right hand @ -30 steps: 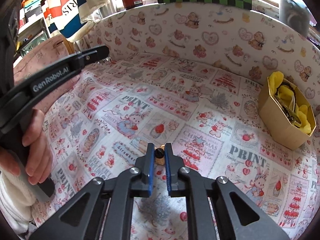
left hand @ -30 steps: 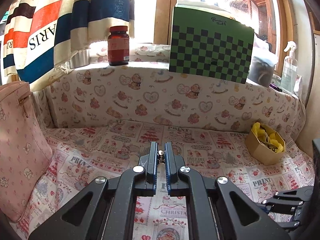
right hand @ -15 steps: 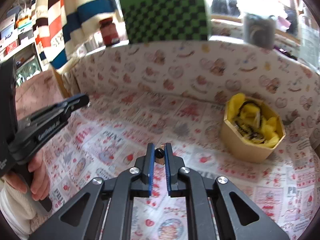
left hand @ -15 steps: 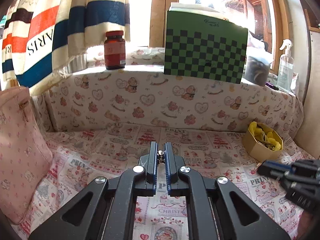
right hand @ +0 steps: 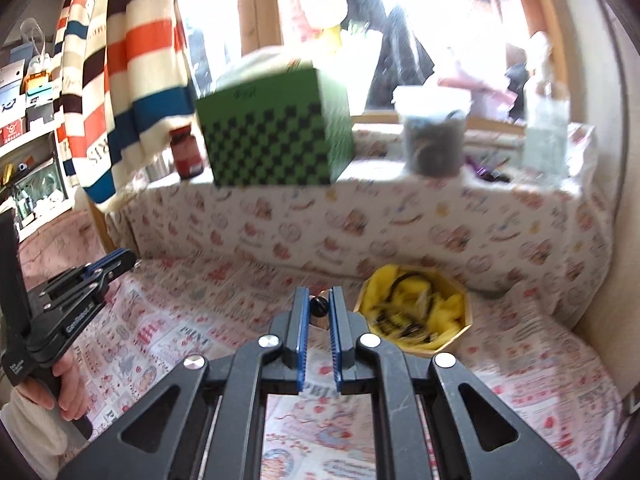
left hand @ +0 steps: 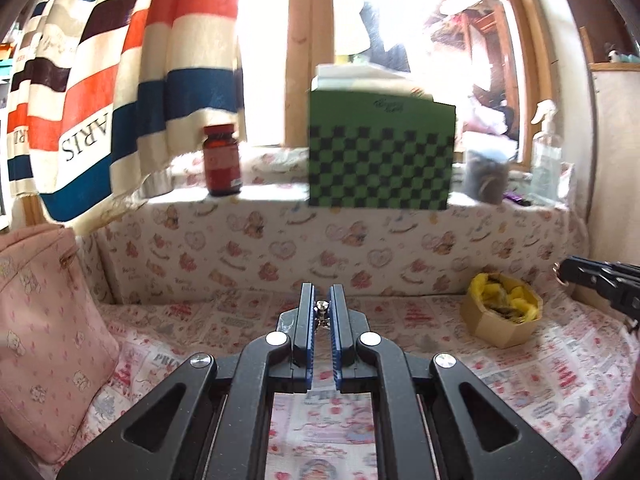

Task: Organize jewelry
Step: 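Lower both held items over the yellow box and open both tools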

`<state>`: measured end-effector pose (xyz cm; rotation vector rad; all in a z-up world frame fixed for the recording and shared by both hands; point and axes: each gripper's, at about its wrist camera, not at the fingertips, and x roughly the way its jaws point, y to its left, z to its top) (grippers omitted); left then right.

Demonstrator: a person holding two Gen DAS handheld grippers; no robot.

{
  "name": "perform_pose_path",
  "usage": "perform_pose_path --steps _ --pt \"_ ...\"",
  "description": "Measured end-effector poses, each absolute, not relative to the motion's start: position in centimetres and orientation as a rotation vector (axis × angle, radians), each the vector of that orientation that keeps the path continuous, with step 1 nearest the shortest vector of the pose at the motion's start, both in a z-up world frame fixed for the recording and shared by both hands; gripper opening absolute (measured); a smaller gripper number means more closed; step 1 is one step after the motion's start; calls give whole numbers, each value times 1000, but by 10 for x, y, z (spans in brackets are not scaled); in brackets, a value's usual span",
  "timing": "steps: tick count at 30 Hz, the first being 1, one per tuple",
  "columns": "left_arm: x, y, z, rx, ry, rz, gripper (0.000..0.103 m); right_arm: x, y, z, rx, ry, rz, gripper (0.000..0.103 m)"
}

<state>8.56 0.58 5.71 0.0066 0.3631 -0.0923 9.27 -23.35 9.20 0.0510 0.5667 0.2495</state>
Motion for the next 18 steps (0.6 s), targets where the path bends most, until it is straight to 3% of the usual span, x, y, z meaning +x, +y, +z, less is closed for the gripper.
perform_pose_path --steps 10,18 --pt "110 -46 103 -9 366 -220 6 109 -276 116 109 406 168 9" --pt "155 -104 119 -59 355 -353 6 127 -305 90 154 385 95 9"
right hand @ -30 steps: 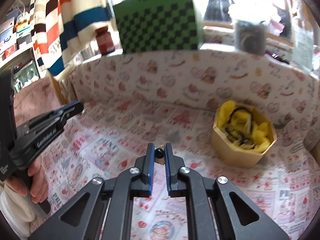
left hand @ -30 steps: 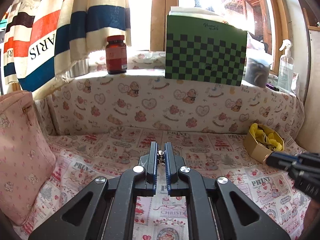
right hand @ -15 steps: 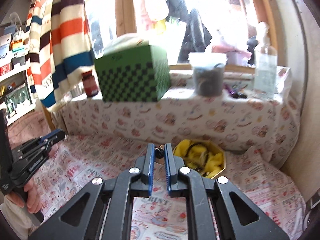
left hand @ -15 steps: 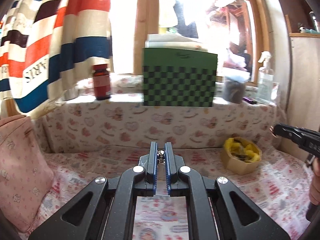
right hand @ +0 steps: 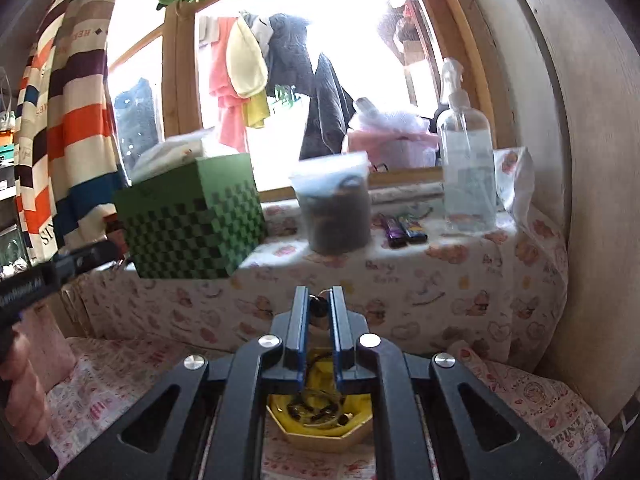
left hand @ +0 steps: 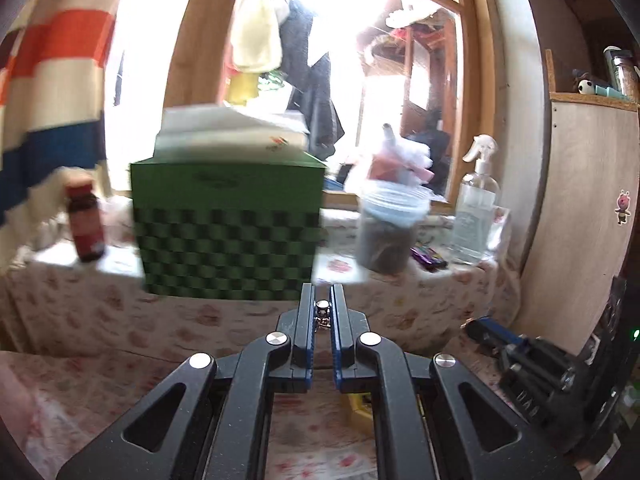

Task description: Organize jewelry

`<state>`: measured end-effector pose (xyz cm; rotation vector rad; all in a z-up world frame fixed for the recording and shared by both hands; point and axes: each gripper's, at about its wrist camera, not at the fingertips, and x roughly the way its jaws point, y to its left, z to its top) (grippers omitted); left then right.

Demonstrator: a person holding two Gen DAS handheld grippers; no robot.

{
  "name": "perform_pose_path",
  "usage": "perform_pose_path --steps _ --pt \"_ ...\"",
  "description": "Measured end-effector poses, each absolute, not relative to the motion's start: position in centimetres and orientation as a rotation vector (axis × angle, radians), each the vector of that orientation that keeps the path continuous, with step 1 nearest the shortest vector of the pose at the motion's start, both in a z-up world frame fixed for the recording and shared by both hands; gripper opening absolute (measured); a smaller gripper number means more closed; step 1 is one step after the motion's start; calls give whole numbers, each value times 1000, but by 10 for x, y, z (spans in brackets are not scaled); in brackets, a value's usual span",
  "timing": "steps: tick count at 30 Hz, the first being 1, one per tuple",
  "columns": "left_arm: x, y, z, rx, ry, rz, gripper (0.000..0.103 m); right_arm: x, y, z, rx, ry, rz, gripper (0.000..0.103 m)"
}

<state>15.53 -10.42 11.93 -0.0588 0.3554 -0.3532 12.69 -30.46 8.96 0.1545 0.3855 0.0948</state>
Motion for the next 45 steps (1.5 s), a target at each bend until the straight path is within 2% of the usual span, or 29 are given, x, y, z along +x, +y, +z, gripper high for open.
perform_pose_path --steps 7,14,22,24,25,27,29,31,34,39,42,45 --pt "195 -143 76 -95 491 -479 6 151 -333 54 273 478 94 9" --pt "223 -137 36 -189 645 -546 6 166 -340 32 357 570 129 9" --pt "221 -148 25 -176 652 -607 6 170 -335 27 349 602 136 9" --pt "221 -149 23 -182 655 -602 6 169 -335 27 351 603 129 17" --pt "220 -147 24 -186 649 -597 6 168 -335 27 348 598 115 28" --pt "219 -145 25 -187 641 -594 7 166 -336 29 341 588 100 36" --pt "217 -143 28 -188 628 -583 15 165 -336 30 338 581 103 36" --pt "214 -139 31 -179 602 -551 32 163 -337 31 340 576 96 43" --pt "209 -134 39 -149 561 -502 40 160 -337 36 317 554 73 48" --pt "193 -119 56 -111 471 -419 60 142 -321 54 148 450 -69 49" --pt "179 -108 63 -67 423 -359 72 134 -314 62 109 414 -69 59" --pt "161 -95 68 -5 378 -293 87 126 -307 69 98 393 -61 73"
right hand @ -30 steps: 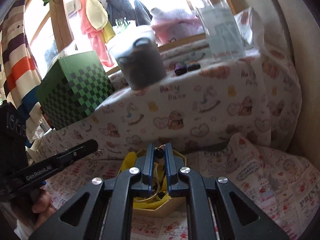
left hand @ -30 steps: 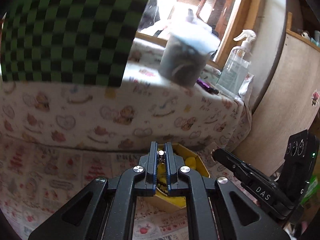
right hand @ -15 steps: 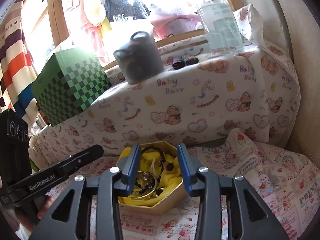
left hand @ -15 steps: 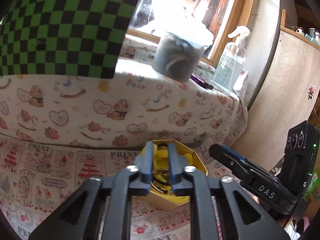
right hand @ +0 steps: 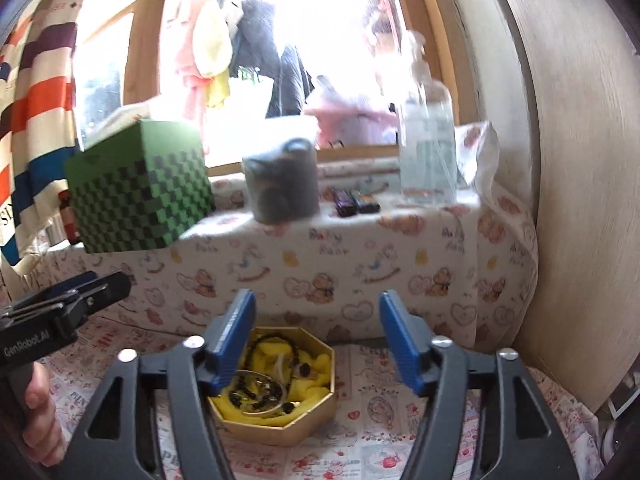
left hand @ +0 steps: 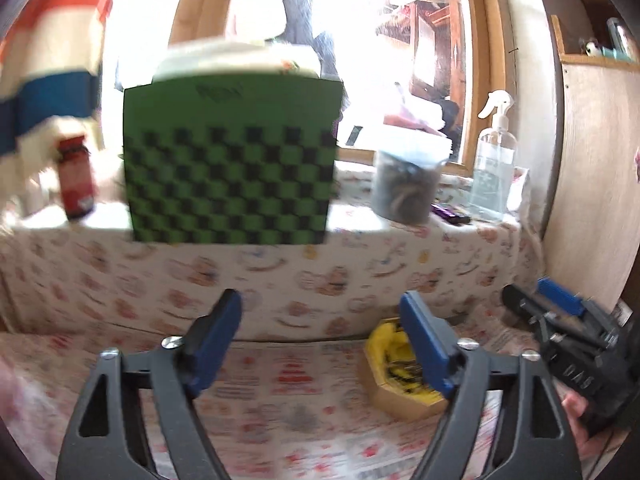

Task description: Organize jewelry

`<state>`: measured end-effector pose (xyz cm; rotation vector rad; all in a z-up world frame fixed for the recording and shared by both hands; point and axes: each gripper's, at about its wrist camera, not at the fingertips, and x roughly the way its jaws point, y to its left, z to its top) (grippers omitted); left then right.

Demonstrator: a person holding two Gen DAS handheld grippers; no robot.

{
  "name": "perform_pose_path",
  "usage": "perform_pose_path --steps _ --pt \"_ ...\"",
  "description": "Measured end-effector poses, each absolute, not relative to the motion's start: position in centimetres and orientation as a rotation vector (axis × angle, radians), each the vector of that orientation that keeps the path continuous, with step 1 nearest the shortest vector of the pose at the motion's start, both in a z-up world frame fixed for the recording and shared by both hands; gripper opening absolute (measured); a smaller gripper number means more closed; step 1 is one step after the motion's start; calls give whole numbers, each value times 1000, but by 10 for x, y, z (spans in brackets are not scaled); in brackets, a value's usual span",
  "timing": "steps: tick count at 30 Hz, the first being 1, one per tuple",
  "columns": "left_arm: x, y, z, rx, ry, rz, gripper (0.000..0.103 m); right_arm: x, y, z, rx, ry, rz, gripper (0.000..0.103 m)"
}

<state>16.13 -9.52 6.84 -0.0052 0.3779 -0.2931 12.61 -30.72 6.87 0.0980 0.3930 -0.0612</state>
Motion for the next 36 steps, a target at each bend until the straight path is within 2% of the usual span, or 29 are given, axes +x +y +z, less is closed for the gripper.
perform_pose_path --steps 3,5,8,15,36 --pt "143 -83 70 29 339 -245 102 116 -302 78 94 376 -64 77" --pt "129 -74 69 40 320 -225 103 110 -297 83 88 368 -54 92" --pt "112 -68 64 76 301 -211 103 97 -290 87 75 342 -26 103" --pt "91 -57 42 88 206 -167 103 79 -290 67 75 284 -40 103" --pt "109 -48 24 7 353 -125 103 87 -286 46 53 378 -31 103"
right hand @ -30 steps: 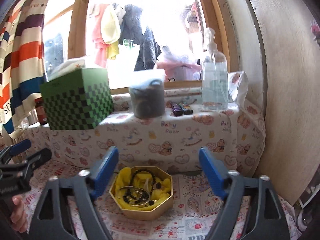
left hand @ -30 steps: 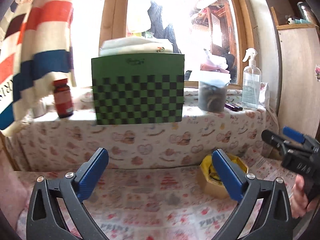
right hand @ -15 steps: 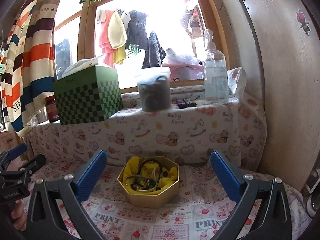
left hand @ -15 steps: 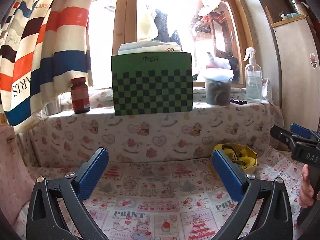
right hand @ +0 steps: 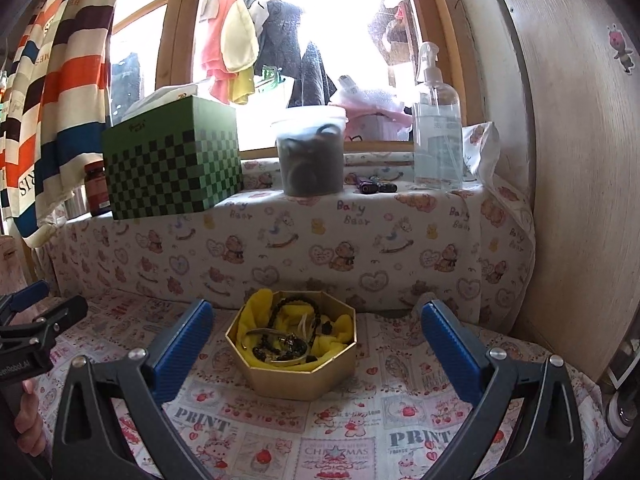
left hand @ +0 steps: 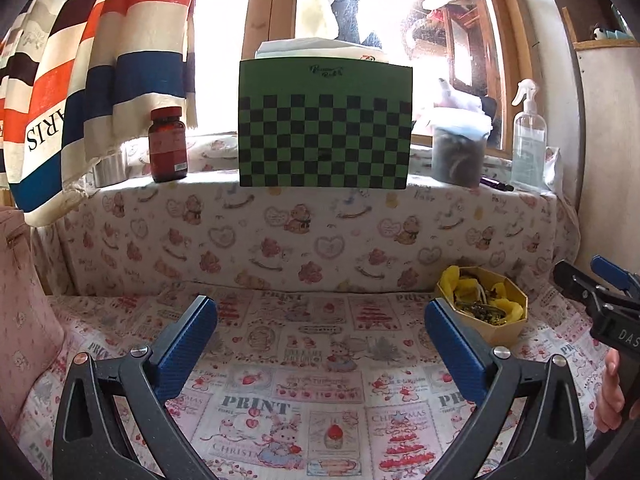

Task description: Organize jewelry

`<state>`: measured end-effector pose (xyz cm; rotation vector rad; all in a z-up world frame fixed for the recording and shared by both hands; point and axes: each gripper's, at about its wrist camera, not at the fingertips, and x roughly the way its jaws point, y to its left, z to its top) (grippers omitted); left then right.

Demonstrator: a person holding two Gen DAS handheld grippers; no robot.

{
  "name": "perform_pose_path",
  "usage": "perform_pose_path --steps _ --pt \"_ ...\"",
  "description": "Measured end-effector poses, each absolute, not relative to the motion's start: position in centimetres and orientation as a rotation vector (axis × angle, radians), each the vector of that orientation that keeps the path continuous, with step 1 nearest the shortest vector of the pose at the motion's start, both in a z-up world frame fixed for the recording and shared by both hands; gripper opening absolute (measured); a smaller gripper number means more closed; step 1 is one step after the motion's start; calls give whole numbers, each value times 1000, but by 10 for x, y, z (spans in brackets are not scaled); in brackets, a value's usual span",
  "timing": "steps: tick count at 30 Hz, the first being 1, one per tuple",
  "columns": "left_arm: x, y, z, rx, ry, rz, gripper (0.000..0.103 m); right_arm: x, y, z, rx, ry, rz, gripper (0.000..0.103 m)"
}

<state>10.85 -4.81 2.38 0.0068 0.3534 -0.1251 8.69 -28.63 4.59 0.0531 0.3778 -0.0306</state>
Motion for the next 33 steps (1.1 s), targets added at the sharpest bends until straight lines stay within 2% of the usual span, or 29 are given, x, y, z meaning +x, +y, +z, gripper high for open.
perform_pose_path --steps 33 --pt "101 -50 26 24 314 -106 103 86 -274 46 1 375 -6 103"
